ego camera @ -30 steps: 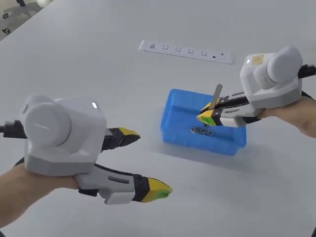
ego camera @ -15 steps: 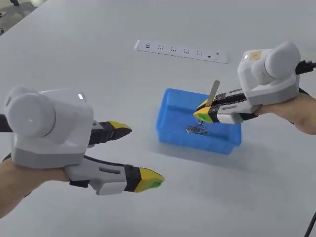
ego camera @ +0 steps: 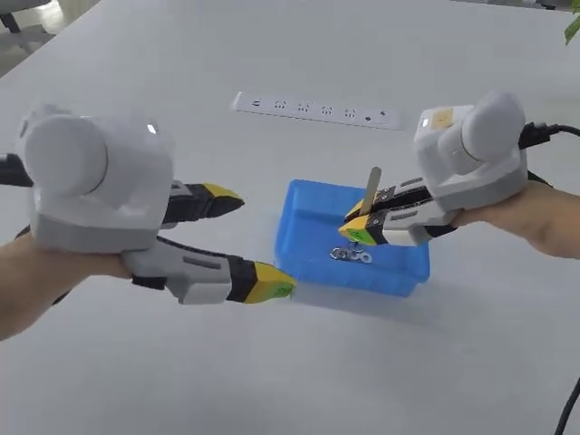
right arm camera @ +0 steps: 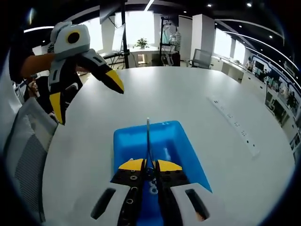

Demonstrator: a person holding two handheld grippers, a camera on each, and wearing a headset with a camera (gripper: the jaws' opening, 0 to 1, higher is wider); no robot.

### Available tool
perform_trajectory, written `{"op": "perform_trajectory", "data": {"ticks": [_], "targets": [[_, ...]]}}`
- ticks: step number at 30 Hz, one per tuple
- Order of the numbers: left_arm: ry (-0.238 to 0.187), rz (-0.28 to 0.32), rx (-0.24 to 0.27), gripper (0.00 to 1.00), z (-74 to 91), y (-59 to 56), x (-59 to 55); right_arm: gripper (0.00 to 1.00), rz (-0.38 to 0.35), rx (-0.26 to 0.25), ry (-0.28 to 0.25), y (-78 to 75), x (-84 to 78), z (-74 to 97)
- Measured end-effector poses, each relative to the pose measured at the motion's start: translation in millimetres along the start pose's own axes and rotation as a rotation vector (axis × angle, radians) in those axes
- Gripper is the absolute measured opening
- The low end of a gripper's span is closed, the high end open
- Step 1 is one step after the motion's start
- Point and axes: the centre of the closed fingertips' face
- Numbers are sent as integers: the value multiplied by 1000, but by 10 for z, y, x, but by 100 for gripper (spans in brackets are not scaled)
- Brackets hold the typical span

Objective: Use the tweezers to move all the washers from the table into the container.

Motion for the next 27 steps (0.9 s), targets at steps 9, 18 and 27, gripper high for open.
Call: {"op": "perform_trajectory", "data": {"ticks": [9,18,27], "targets": [[-57,-58,-107,62,-253,-20,468,10,50,10,-5,70,99,35],[-77,-138,-155,47,-414,-74,725,10,88,29,-4,169,144,20],[-52,-231,-199,25,-493,-156,770,10,108,31,6,190,131,14]]}}
Point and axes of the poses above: the centre of the closed fingertips' face, and the gripper's own axes: z roughly backward along the fingers, y roughly to its left, x roughly out of its top, and after that the axes turned 13 degrees about y, right-handed
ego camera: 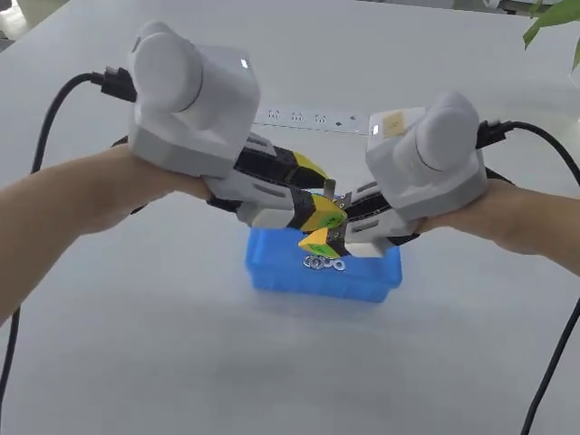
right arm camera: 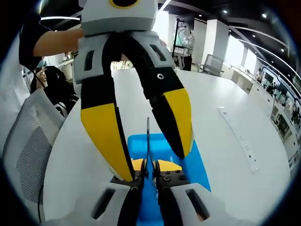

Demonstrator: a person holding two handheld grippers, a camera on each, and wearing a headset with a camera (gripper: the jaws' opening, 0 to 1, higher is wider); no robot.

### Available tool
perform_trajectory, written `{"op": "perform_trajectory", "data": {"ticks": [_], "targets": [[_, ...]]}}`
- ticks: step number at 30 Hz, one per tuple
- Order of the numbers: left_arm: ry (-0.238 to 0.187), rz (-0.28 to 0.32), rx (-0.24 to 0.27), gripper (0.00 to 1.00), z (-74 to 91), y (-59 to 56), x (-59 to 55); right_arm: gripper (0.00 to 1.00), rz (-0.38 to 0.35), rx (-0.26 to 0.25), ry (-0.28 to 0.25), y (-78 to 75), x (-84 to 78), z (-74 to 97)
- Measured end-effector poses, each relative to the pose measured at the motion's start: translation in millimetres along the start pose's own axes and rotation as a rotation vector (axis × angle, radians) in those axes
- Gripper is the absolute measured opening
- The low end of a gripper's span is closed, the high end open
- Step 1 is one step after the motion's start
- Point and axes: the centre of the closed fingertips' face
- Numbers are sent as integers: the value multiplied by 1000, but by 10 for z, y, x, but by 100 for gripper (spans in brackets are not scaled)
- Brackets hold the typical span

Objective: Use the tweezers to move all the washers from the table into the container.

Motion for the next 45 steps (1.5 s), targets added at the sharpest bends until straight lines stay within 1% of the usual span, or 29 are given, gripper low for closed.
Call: {"op": "perform_trajectory", "data": {"ticks": [2,5,7,9,10,14,15,18,23,26,30,33,34,35,36,37,38,40,41,45], "targets": [[12,-4,-14,24,-9,-5,-8,10,3,-1,0,-1,0,5],[13,-13,-32,17,-5,-30,8,10,18,-1,7,6,-8,12],[14,-20,-31,13,-4,-29,15,10,24,0,9,13,-11,15],[29,-34,-36,9,-5,-39,4,10,30,0,13,16,-15,20],[37,-51,-36,9,-5,-50,1,10,32,-2,14,14,-14,24],[45,-92,-41,8,33,-96,-2,10,42,-2,15,14,-12,48],[47,-110,-33,8,48,-94,-3,10,49,-6,15,12,-3,60],[41,-137,-7,7,105,-75,16,10,60,-16,8,-2,36,100],[7,-144,15,6,248,-98,102,9,65,-25,-23,14,147,231],[-16,-145,16,6,330,-189,162,9,81,-27,-34,89,209,313],[-53,-140,6,6,420,-376,224,8,97,-22,-44,242,252,415],[-75,-127,-2,6,439,-406,203,8,106,-18,-43,346,254,476],[-90,-117,-8,6,461,-443,195,8,105,-14,-46,380,254,497],[-95,-113,-11,6,469,-459,195,8,105,-11,-48,413,252,516],[-100,-107,-14,6,487,-517,193,8,107,-10,-48,458,248,538],[-102,-105,-18,6,494,-550,187,8,111,-4,-44,507,239,550],[-103,-102,-25,6,517,-552,149,8,115,-2,-40,540,231,558],[-104,-98,-32,6,525,-608,116,8,122,2,-30,605,207,564],[-104,-94,-35,6,518,-660,105,8,121,5,-26,639,189,565],[-99,-82,-44,6,507,-771,41,8,127,16,-4,744,135,555]]}}
Point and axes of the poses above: the centre of the closed fingertips' face, and the gripper's own axes: z roughly backward along the fingers, y roughly to its left, x roughly out of its top, and after that the axes turned 13 degrees about y, right-handed
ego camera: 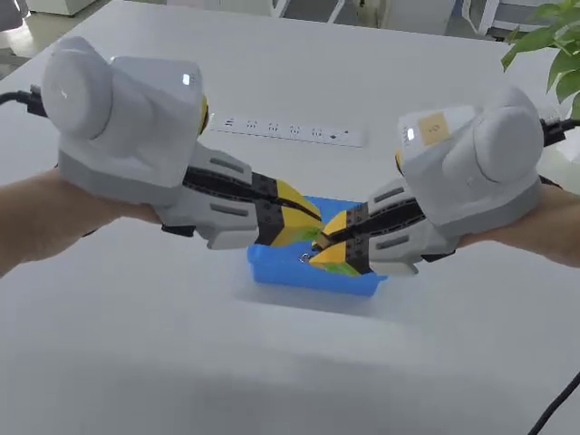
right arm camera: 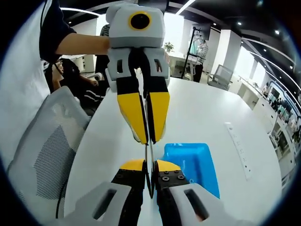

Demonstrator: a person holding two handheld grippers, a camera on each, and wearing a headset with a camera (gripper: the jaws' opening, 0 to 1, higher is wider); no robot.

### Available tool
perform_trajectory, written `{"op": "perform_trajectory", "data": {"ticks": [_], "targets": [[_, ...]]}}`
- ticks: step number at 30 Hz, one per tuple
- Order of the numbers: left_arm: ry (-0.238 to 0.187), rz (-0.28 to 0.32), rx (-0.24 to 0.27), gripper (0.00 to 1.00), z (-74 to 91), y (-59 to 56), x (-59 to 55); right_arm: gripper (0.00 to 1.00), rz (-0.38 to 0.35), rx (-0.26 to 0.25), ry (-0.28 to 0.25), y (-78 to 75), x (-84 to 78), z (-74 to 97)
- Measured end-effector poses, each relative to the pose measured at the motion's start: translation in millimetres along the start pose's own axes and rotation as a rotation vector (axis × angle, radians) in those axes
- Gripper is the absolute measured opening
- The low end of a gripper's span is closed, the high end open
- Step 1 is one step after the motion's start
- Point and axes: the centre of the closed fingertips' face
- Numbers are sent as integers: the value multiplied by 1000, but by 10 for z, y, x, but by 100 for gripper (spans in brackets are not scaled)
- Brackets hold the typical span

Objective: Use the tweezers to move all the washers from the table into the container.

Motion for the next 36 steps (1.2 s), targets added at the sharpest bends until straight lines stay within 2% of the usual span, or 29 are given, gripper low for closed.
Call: {"op": "perform_trajectory", "data": {"ticks": [7,12,18,23,26,32,36], "targets": [[18,11,-23,6,-29,-176,-111,8,11,25,29,184,-64,-44],[16,21,-37,7,-37,-215,-174,8,7,31,36,234,-94,-47],[36,5,-55,7,-73,-227,-231,8,-2,37,47,261,-129,-64],[73,-22,-62,7,-100,-224,-314,8,-5,38,56,258,-150,-75],[123,-45,-60,6,-127,-221,-416,8,-11,42,57,262,-157,-86],[181,-70,-75,5,-183,-214,-558,8,-19,43,72,252,-215,-148],[211,-71,-55,5,-213,-135,-658,8,-21,50,84,268,-265,-216]]}}
Point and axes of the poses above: the centre of the closed fingertips' face, and the gripper's own axes: z roughly backward along the fingers, y roughly to its left, x roughly out of its top, and after that the axes turned 13 degrees about y, right-handed
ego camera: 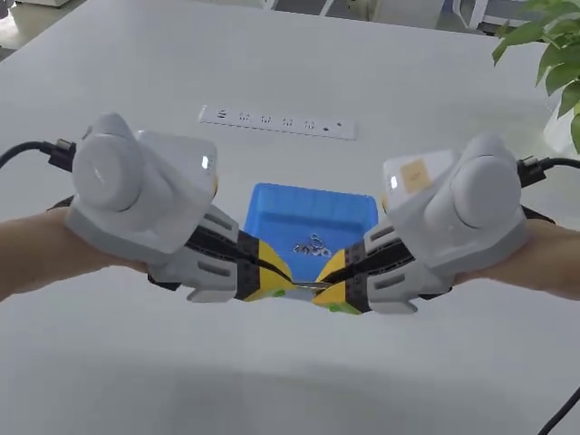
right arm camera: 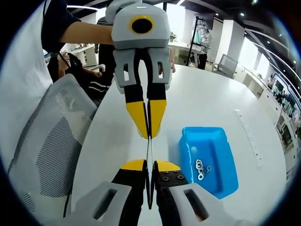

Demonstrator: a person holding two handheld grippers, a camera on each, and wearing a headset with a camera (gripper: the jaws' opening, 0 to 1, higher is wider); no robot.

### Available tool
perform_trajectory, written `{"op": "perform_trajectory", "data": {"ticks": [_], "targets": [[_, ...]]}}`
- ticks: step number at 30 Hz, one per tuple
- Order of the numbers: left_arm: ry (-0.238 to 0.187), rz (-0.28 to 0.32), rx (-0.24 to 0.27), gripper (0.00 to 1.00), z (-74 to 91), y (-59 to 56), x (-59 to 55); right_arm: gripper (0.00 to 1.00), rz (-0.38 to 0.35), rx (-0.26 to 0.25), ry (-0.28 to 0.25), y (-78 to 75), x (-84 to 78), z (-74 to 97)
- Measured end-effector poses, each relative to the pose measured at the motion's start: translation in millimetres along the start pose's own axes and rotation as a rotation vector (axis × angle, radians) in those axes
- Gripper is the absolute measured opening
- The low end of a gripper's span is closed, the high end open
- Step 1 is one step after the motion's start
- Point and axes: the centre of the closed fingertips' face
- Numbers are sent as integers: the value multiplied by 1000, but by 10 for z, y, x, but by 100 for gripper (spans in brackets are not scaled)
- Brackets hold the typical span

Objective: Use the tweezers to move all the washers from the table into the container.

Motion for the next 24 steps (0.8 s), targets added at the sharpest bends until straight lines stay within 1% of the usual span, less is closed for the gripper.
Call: {"op": "perform_trajectory", "data": {"ticks": [2,4,6,7,8,10,13,15,16,17,19,20,23,24], "targets": [[4,1,5,5,-18,25,-22,8,9,2,3,14,-17,-42],[14,6,-3,7,-48,33,-51,8,8,2,7,6,-38,-91],[48,0,-10,11,-116,21,-119,8,9,5,15,-1,-70,-155],[69,-6,-15,12,-160,17,-167,8,13,4,26,-6,-98,-198],[80,-7,-15,12,-189,20,-196,8,17,3,33,-10,-120,-231],[97,0,-16,12,-262,36,-256,8,11,12,40,0,-164,-310],[109,23,-24,13,-358,57,-338,8,7,17,53,3,-238,-421],[138,31,-26,14,-420,57,-439,8,4,20,65,7,-290,-487],[173,26,-17,14,-446,64,-530,8,8,23,73,14,-317,-515],[192,32,-9,15,-456,76,-584,8,9,20,80,6,-338,-531],[198,42,-25,15,-475,39,-642,8,9,18,90,-13,-378,-558],[199,45,-26,15,-478,37,-652,8,5,19,91,-18,-385,-562],[221,47,-28,17,-501,17,-719,8,-3,20,96,-29,-421,-582],[223,47,-28,17,-507,15,-723,8,-2,20,99,-31,-432,-589]]}}
Point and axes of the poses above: the centre of the closed fingertips' face, and the gripper's own axes: z roughly backward along the fingers, y roughly to its left, x roughly out of its top, and after that the axes turned 13 degrees about y, right-handed
